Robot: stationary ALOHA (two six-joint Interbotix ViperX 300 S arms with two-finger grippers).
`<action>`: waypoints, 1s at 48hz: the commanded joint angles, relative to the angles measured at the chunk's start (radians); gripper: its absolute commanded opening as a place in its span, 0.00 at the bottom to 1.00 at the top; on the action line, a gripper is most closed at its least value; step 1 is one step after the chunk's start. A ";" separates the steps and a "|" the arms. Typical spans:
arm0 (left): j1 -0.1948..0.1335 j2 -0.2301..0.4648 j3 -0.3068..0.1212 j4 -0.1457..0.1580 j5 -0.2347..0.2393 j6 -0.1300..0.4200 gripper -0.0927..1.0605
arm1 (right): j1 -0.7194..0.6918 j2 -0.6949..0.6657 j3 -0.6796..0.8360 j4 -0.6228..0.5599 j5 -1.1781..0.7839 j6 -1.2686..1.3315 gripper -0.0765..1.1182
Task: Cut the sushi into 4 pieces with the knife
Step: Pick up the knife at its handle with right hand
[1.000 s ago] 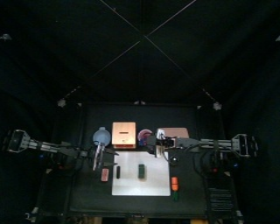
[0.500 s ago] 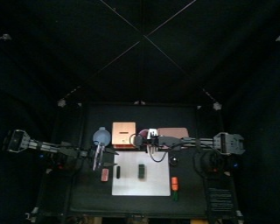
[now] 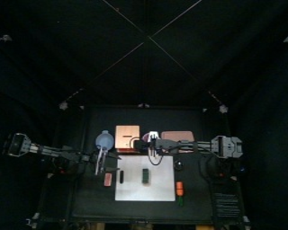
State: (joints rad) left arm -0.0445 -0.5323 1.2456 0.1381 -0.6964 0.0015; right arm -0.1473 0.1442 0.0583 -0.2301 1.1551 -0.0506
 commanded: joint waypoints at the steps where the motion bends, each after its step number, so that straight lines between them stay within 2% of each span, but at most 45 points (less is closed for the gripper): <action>1: -0.002 -0.002 -0.011 -0.002 -0.011 0.002 0.84 | -0.006 -0.012 -0.026 -0.005 0.006 -0.003 0.92; 8: 0.000 -0.002 -0.008 -0.002 -0.011 0.003 0.84 | -0.017 -0.006 -0.035 -0.006 0.008 -0.006 0.92; 13: 0.000 -0.002 -0.008 0.000 -0.011 0.003 0.84 | -0.020 -0.005 -0.040 -0.006 0.009 -0.006 0.88; 31: 0.008 0.000 -0.006 -0.002 -0.011 0.003 0.84 | -0.034 0.009 -0.044 -0.008 0.034 -0.008 0.42; 42: 0.009 -0.002 -0.008 0.000 -0.006 0.003 0.84 | -0.046 0.011 -0.075 -0.008 0.038 -0.008 0.24; 48: 0.012 -0.002 -0.008 -0.003 -0.006 0.003 0.84 | -0.046 -0.009 -0.100 -0.003 0.057 -0.008 0.19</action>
